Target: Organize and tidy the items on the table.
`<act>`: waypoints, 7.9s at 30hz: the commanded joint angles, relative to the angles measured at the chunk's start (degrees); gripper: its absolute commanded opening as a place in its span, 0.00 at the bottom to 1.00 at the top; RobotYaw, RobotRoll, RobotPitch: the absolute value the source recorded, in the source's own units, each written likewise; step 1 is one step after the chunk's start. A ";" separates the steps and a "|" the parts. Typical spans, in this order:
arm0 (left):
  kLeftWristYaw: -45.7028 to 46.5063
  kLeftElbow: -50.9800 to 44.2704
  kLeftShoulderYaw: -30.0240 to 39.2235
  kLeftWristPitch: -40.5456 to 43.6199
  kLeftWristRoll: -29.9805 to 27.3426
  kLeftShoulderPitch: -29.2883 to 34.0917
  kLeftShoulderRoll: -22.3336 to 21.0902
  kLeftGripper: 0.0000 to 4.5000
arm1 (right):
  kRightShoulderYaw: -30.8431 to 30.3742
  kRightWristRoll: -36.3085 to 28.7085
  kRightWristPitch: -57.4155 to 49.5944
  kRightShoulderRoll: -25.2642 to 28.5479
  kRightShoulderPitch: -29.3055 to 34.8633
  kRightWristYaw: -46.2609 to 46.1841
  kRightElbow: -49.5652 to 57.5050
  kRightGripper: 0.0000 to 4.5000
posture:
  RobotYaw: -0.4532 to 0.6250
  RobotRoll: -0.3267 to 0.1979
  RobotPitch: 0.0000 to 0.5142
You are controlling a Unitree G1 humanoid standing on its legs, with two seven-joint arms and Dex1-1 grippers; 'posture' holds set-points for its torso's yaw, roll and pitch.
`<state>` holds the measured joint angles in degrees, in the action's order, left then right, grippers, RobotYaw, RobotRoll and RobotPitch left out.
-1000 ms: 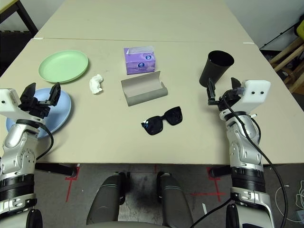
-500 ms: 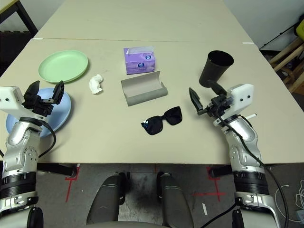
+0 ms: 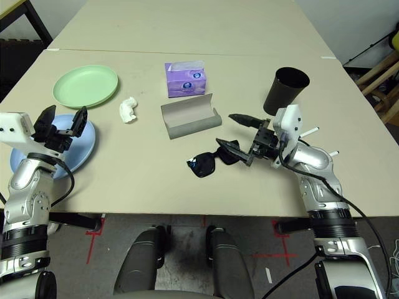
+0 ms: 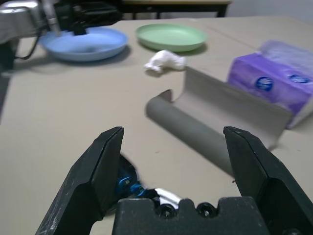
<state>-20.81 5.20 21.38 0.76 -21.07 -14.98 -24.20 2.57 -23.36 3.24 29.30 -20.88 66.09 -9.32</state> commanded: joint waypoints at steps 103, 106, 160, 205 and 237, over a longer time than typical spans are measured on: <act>-11.18 14.12 11.69 53.35 -9.88 -9.12 -26.85 0.01 | -5.84 1.78 1.83 -0.80 0.85 1.97 4.90 1.00 | 0.56 0.62 0.29; -10.59 14.35 10.85 52.64 -9.39 -10.90 -26.43 0.01 | -5.90 1.86 1.93 -0.88 0.74 1.83 4.75 1.00 | 0.56 0.62 0.29; 8.42 65.27 4.50 15.58 3.11 -51.40 -15.37 0.01 | -2.78 1.20 -4.61 -4.88 2.18 -14.64 7.22 1.00 | 0.54 0.62 0.31; -28.11 30.41 -14.90 10.65 8.08 -27.95 -12.31 0.99 | -1.12 0.89 -6.78 -4.92 2.86 -17.50 10.21 1.00 | 0.54 0.62 0.31; -27.98 36.44 -20.75 10.05 14.80 -33.45 -7.65 0.99 | -2.27 3.55 -8.79 -5.84 4.28 -22.85 11.84 1.00 | 0.54 0.62 0.32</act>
<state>-48.27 41.24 1.13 10.72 -6.74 -48.32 -32.19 0.55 -20.10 -5.12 23.35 -17.30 43.20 1.64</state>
